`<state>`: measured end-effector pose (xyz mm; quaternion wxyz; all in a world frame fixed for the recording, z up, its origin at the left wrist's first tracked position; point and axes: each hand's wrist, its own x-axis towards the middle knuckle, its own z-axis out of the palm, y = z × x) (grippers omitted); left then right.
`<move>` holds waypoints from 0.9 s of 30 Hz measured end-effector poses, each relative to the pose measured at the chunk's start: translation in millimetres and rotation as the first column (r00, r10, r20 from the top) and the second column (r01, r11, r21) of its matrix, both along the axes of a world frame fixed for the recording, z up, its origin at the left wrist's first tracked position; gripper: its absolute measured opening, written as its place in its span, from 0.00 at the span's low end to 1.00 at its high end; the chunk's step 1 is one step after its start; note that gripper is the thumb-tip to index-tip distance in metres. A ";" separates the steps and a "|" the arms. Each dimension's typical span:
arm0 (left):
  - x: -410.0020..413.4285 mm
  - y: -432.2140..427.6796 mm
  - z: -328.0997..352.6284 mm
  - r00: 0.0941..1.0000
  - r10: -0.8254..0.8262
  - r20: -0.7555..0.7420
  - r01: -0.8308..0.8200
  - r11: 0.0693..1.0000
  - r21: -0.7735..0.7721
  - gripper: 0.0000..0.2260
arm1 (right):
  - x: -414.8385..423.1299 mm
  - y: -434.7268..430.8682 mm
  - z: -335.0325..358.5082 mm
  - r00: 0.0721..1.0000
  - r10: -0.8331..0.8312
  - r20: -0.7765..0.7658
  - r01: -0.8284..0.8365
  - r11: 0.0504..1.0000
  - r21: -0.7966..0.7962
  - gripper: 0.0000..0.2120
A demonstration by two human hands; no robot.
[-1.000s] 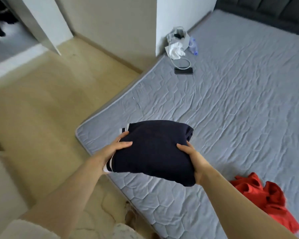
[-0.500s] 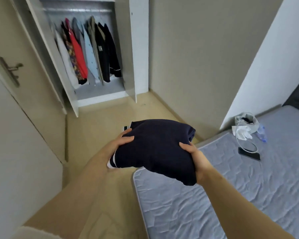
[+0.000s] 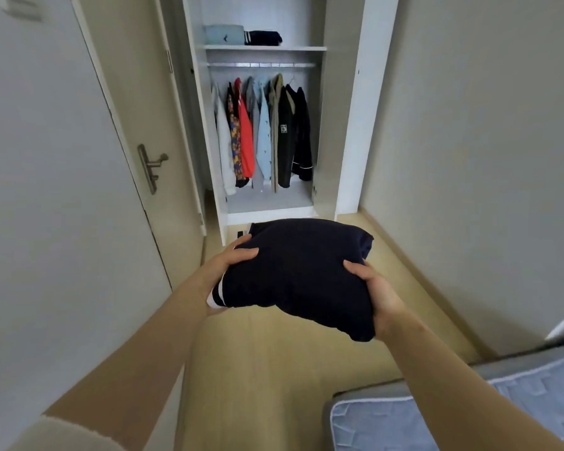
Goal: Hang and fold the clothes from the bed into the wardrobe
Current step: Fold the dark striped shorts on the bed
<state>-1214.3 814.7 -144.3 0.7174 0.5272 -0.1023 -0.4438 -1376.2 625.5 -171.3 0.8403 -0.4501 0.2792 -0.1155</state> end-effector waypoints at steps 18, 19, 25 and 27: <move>272.5 -216.9 36.1 0.987 0.142 0.082 -0.139 0.989 -0.041 0.31 | 298.1 -225.6 43.4 0.997 0.062 0.051 -0.059 0.997 -0.052 0.18; 286.9 -226.2 41.1 0.986 0.143 0.086 -0.140 0.989 -0.046 0.31 | 314.2 -235.9 49.1 0.996 0.071 0.053 -0.068 0.996 -0.053 0.18; 384.2 -276.3 61.7 0.975 0.195 0.105 -0.185 0.977 -0.103 0.26 | 409.5 -285.5 74.5 0.995 0.092 0.040 -0.089 0.994 -0.061 0.19; 419.1 -295.3 67.6 0.974 0.194 0.114 -0.181 0.977 -0.115 0.30 | 444.8 -302.8 79.1 0.994 0.095 0.047 -0.091 0.993 -0.076 0.20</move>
